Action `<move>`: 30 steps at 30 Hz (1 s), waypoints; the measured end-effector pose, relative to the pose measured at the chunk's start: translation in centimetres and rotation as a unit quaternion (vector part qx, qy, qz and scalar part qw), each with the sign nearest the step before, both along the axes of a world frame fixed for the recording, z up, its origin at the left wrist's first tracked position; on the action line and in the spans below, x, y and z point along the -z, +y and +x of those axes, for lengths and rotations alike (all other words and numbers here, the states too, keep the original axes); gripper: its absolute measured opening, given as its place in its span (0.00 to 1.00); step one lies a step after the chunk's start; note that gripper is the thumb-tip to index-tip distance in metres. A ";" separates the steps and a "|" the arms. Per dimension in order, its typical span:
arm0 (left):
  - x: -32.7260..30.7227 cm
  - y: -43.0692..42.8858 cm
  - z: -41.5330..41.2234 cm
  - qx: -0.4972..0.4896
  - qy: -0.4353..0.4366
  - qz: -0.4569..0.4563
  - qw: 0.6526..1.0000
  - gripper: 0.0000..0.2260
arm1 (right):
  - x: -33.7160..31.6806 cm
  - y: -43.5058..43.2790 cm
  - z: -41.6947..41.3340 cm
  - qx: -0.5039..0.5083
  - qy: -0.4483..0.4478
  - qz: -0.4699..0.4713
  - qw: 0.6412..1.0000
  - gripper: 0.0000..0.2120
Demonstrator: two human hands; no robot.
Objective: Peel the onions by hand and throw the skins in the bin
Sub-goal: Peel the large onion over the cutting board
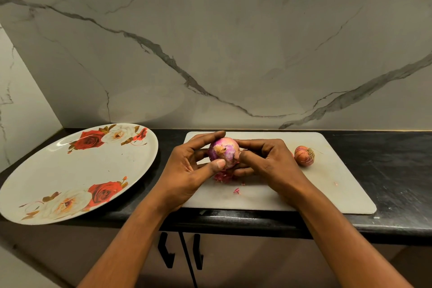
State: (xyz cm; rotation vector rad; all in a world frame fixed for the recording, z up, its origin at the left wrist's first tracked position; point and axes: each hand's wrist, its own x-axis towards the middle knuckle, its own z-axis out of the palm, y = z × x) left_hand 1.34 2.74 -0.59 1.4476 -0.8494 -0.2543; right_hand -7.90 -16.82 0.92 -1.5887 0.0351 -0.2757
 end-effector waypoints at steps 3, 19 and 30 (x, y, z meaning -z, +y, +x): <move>0.1 0.0 0.0 0.000 0.000 0.004 1.000 0.27 | 0.1 -0.1 0.0 -0.009 -0.007 0.000 1.000 0.14; 0.1 0.1 0.3 0.009 0.079 -0.064 0.995 0.26 | 0.5 -0.2 0.2 0.075 -0.039 -0.011 0.996 0.11; 0.0 -0.1 0.3 0.012 0.101 -0.071 0.992 0.22 | 0.6 -0.2 0.1 0.061 -0.043 -0.036 0.997 0.09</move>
